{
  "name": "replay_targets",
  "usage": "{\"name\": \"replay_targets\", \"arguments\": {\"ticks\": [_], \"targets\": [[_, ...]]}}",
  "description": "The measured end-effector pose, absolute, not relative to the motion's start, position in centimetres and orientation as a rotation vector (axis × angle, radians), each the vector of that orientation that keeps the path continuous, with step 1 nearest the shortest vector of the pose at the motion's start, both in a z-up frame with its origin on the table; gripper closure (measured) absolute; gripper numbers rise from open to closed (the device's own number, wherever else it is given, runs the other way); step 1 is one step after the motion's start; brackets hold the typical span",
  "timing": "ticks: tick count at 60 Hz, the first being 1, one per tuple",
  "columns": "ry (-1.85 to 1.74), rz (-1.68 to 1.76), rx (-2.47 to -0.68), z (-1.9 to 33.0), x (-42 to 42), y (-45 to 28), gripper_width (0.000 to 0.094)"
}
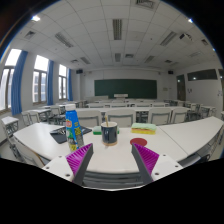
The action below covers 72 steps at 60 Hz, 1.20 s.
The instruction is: Pour water
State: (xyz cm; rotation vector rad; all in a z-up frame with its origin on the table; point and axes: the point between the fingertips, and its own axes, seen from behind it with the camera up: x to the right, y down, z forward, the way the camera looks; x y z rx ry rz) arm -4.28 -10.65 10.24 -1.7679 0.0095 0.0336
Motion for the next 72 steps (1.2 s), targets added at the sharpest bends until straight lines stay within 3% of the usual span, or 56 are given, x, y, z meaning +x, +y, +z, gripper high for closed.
{"name": "replay_targets", "arguments": {"ticks": [25, 45, 48, 50, 65, 72], "targets": [[-0.118, 0.219, -1.730, 12.8, -17.4, -6.3, 0.0103], [-0.032, 0.001, -1.784, 8.8, -19.9, 5.0, 0.0108], [-0.040, -0.018, -1.780, 8.7, -20.5, 5.7, 0.0176], [-0.053, -0.024, -1.780, 8.1, -20.5, 6.6, 0.0363], [-0.048, -0.025, -1.736, 8.5, -20.6, 6.9, 0.0551], [-0.042, 0.025, -1.719, 8.8, -20.7, 6.9, 0.0579]]}}
